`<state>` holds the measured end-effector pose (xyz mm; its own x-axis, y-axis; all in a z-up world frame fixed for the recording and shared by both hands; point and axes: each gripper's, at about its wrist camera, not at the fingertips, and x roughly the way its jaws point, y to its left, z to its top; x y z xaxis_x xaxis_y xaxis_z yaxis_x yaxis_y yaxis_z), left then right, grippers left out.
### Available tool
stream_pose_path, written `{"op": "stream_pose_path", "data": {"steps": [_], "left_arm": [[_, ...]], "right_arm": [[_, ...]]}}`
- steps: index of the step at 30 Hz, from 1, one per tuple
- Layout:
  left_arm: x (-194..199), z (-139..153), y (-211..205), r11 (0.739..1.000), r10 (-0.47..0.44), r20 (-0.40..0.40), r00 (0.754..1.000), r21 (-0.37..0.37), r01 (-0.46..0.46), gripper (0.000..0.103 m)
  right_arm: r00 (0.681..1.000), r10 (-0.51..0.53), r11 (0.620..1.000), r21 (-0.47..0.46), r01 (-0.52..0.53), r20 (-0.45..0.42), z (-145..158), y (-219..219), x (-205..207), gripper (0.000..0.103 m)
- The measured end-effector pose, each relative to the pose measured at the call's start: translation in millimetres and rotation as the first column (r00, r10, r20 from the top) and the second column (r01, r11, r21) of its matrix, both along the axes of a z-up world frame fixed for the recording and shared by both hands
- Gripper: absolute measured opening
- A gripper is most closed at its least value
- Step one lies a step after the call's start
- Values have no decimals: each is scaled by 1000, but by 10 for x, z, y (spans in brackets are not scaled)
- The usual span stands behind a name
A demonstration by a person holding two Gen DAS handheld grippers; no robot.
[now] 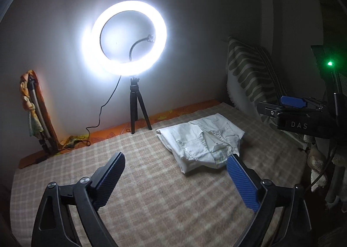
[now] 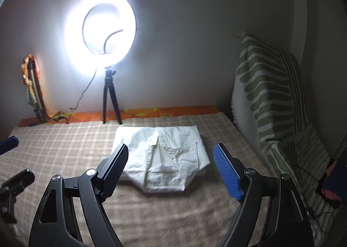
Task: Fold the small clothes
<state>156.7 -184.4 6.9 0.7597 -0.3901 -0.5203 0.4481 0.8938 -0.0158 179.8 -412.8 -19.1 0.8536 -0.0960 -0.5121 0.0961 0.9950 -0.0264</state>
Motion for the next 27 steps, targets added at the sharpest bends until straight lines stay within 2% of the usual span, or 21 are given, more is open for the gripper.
{"op": "stream_pose_path", "data": {"steps": [3,13,27], "left_arm": [[-197,27,97,1000,6,20,1000,4,-6,103],[-644,-71,276,1000,14,1,1000,11,-14,103],[-624,-157,353,999,35,-22,999,-17,-35,103]], "right_arm": [[1000,5,1000,7,-5,12,-10,100,-189,82],[998,-21,1000,15,21,52,-125,415,-644,84],[999,-7,1000,-4,8,40,-377,510,-687,84]]}}
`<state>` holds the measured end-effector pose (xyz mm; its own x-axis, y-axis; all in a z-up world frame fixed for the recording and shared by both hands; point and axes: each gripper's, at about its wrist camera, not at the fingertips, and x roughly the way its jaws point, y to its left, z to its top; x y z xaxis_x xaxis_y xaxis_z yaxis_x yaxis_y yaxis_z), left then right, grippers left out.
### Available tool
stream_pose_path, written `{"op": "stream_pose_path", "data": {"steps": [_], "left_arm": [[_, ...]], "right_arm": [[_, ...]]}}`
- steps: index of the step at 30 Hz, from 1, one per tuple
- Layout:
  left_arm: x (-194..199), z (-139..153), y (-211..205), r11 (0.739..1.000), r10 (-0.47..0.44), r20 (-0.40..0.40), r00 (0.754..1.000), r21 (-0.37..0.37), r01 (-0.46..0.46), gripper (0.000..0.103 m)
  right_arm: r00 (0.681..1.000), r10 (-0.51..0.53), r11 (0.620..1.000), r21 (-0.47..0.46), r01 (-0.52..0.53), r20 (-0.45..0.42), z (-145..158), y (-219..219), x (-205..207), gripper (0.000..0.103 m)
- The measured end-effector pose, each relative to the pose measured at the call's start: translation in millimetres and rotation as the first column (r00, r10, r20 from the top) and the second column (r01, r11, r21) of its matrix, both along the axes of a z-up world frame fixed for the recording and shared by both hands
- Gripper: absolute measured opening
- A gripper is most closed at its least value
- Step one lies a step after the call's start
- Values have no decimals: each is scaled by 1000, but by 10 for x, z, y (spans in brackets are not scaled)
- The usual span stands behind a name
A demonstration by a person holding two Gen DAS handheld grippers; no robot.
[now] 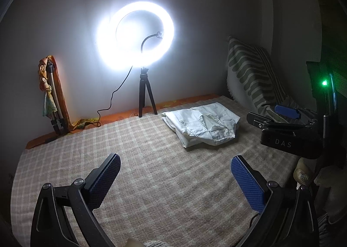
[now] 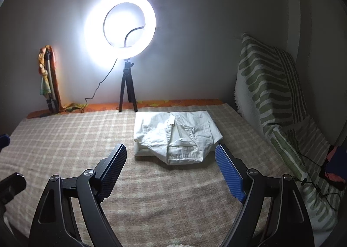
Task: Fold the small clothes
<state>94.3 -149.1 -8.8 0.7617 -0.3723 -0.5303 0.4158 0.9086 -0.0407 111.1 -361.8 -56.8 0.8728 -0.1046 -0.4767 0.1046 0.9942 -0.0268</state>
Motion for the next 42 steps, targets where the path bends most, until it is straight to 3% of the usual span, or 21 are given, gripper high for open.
{"op": "stream_pose_path", "data": {"steps": [42], "left_arm": [[-106,41,-69,1000,-23,32,999,4,22,103]], "right_arm": [[1000,-2,999,52,2,-4,-14,-22,-10,84]]}}
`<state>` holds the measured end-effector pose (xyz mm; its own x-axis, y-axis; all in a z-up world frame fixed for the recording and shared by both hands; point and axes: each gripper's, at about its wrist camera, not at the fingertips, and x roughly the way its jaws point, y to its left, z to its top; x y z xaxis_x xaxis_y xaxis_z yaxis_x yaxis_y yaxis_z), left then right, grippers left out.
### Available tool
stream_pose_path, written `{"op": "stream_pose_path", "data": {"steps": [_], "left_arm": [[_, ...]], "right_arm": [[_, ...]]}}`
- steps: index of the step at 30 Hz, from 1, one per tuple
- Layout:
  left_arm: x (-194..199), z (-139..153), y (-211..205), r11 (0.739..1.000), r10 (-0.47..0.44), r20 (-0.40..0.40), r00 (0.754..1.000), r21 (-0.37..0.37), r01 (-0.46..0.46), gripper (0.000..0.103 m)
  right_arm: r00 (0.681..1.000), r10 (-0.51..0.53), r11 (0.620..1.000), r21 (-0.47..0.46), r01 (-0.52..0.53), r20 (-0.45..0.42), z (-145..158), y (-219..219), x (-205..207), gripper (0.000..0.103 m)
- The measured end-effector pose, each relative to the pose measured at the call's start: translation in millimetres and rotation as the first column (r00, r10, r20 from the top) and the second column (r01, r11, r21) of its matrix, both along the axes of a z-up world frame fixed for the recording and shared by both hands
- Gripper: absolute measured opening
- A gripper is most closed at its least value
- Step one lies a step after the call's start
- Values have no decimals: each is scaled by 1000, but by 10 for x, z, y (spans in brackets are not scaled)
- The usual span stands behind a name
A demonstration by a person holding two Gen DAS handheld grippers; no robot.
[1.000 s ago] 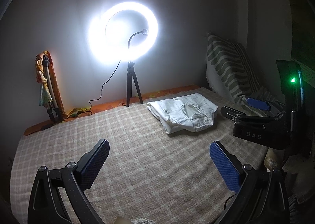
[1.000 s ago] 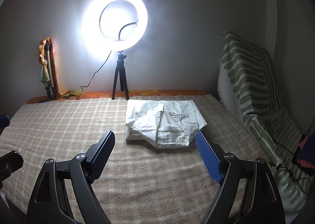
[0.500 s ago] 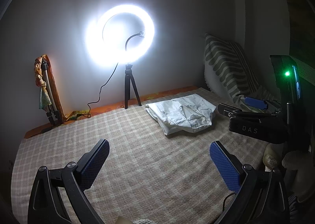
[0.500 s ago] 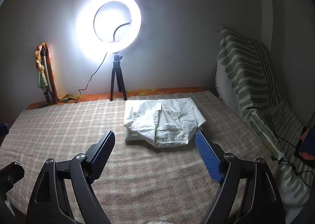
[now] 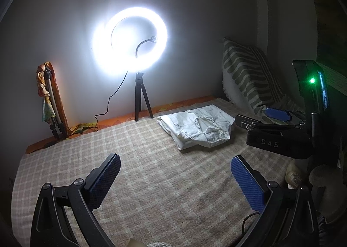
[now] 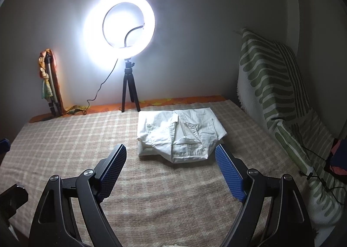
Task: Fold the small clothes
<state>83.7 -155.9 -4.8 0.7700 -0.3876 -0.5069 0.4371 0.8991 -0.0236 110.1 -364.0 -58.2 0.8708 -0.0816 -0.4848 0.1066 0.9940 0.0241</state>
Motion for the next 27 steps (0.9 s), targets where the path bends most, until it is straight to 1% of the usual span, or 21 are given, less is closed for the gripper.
{"op": "stream_pose_path", "data": {"steps": [18,27], "left_arm": [[-16,11,3,1000,3,2,1000,1,-3,103],[1,1,14,1000,3,-15,1000,-7,-4,103]], "right_arm": [[1000,9,1000,-8,-9,2,6,24,1,84],[1000,13,1000,-9,-13,0,-11,13,19,84]]}}
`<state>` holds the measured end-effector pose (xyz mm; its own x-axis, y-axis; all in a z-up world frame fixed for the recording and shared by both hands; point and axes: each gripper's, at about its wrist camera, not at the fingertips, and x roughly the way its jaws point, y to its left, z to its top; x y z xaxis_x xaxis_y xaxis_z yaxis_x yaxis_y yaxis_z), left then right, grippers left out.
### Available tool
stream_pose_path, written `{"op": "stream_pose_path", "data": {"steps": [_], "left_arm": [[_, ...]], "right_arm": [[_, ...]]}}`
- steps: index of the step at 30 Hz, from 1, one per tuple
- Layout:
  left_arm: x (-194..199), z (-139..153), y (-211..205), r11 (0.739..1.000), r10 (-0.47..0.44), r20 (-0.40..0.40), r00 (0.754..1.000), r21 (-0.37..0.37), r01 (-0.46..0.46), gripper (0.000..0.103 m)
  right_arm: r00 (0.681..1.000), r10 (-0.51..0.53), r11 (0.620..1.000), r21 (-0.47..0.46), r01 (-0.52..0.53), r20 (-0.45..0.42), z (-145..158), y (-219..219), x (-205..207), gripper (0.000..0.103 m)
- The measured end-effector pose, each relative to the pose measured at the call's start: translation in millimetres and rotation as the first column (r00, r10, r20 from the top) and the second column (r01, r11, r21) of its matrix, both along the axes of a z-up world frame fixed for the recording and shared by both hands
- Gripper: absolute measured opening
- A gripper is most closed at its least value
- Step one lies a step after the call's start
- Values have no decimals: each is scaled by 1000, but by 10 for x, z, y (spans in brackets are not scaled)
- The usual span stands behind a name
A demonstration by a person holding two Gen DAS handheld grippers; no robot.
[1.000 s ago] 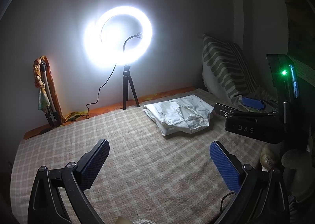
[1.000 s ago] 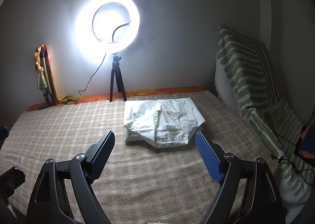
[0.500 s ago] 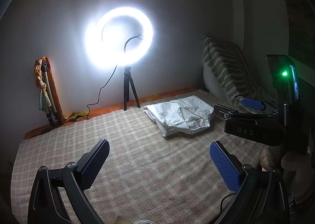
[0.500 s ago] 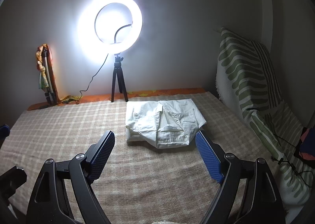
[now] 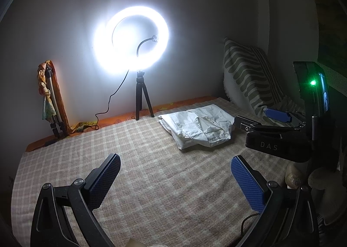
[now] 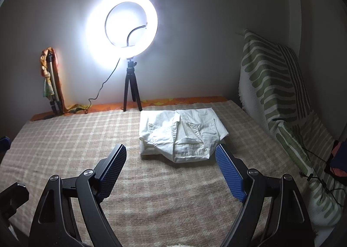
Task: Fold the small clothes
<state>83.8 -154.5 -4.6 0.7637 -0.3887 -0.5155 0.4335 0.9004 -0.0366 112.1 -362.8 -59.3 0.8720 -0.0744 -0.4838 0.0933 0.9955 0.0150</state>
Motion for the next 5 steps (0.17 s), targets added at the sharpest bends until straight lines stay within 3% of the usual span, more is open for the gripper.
{"op": "stream_pose_path", "data": {"steps": [5], "left_arm": [[19,-30,12,1000,-4,-12,1000,2,4,103]], "right_arm": [[998,11,999,-32,-9,62,17,39,-64,84]]}}
